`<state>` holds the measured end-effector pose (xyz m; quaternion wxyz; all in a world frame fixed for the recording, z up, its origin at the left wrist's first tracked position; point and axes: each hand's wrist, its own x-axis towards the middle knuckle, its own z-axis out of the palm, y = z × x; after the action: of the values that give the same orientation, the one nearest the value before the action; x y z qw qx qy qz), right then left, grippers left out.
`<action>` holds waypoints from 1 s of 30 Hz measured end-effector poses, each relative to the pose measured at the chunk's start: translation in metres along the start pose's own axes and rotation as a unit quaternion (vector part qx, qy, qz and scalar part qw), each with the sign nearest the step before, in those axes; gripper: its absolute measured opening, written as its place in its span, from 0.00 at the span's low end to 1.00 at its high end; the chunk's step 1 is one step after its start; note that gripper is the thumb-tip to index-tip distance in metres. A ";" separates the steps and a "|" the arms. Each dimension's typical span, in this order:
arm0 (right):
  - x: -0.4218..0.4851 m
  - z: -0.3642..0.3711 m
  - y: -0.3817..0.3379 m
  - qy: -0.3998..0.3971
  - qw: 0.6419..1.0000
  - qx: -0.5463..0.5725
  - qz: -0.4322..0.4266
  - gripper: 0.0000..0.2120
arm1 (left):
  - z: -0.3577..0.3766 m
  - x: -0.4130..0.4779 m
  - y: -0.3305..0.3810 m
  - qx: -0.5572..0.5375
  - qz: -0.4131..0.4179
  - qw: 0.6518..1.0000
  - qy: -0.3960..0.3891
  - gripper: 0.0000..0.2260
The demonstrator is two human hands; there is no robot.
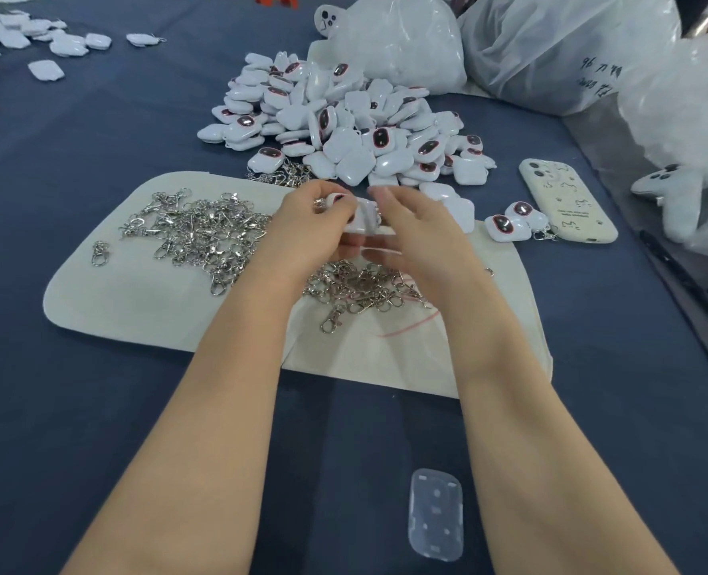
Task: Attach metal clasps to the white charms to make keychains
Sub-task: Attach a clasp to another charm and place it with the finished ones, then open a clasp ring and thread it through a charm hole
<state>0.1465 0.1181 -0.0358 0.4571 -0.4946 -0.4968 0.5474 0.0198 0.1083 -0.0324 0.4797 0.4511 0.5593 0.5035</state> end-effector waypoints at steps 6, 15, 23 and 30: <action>0.004 -0.006 0.003 0.107 0.988 -0.103 -0.030 0.12 | 0.004 0.001 -0.001 0.007 0.008 1.000 0.029 0.12; 0.008 -0.033 0.007 0.336 0.925 -0.150 -0.098 0.25 | 0.002 0.002 0.000 -0.031 0.015 0.996 0.082 0.02; 0.013 -0.014 0.021 0.220 0.827 -0.515 -0.041 0.19 | 0.005 0.001 0.002 -0.014 0.017 0.997 0.076 0.02; 0.017 -0.019 0.028 0.224 0.799 -0.557 0.025 0.25 | 0.006 0.000 0.002 -0.001 0.011 0.998 0.067 0.05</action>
<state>0.1633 0.1338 -0.0652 0.1875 -0.7853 -0.5868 0.0614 0.0261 0.1095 -0.0303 0.4360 0.4219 0.5850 0.5382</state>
